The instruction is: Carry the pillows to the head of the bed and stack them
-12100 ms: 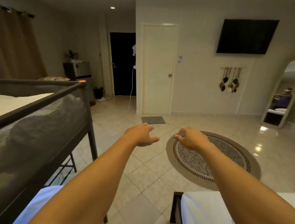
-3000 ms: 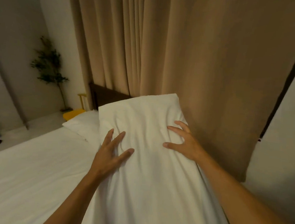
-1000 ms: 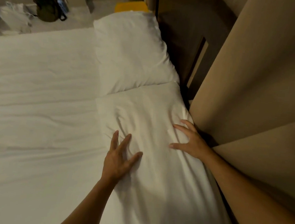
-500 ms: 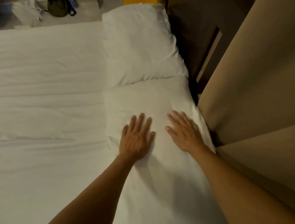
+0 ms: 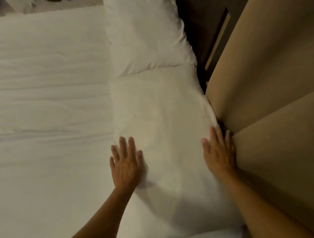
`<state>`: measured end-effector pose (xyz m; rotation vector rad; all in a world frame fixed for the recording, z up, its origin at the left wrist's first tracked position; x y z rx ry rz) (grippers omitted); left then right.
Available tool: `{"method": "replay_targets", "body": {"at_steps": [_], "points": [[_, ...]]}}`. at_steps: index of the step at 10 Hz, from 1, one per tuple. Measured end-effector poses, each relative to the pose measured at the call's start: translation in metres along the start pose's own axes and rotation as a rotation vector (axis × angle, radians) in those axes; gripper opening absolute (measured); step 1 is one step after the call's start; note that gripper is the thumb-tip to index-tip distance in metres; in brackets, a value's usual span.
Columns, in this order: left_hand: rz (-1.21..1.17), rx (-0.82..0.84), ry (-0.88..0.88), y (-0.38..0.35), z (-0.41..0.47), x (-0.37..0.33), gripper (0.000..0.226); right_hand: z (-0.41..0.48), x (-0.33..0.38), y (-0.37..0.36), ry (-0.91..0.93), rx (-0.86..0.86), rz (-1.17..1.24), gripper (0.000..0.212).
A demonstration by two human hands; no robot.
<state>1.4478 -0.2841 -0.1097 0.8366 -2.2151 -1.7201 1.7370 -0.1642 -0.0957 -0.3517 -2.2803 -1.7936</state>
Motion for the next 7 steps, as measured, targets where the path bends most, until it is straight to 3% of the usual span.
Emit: {"method": "replay_targets", "body": {"at_steps": [1,2,3,4,5,6,7], "points": [[0.003,-0.072,-0.189,0.009,-0.025,-0.027,0.061,-0.028,0.036,0.000,0.237,-0.052,0.041,0.065],[0.072,-0.053,-0.499,-0.009,-0.064,-0.061,0.060,-0.059,0.060,-0.024,0.496,0.048,-0.037,0.058],[0.091,0.022,-0.258,-0.020,-0.066,-0.013,0.062,-0.060,0.012,-0.021,0.166,0.016,-0.007,0.063],[0.110,0.036,0.000,-0.012,-0.067,0.030,0.063,-0.061,-0.005,-0.002,-0.031,-0.034,0.021,0.074],[0.112,0.042,-0.206,0.002,-0.089,-0.013,0.063,-0.080,0.038,-0.008,0.295,0.051,0.006,0.064],[0.187,0.210,-0.322,-0.009,-0.116,-0.019,0.060,-0.091,0.017,-0.017,0.124,0.209,-0.033,0.065],[0.276,0.308,-0.026,0.006,-0.136,0.051,0.064,-0.110,-0.034,0.007,-0.190,0.212,-0.020,0.058]]}}
Point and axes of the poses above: each hand's wrist, its own z-axis towards the middle knuckle, its own y-axis out of the back of the hand, x = y × z, the point moved 3 cm from there along z, towards the middle knuckle, and after that the axes turned 7 degrees about z, right-handed, at the moved point
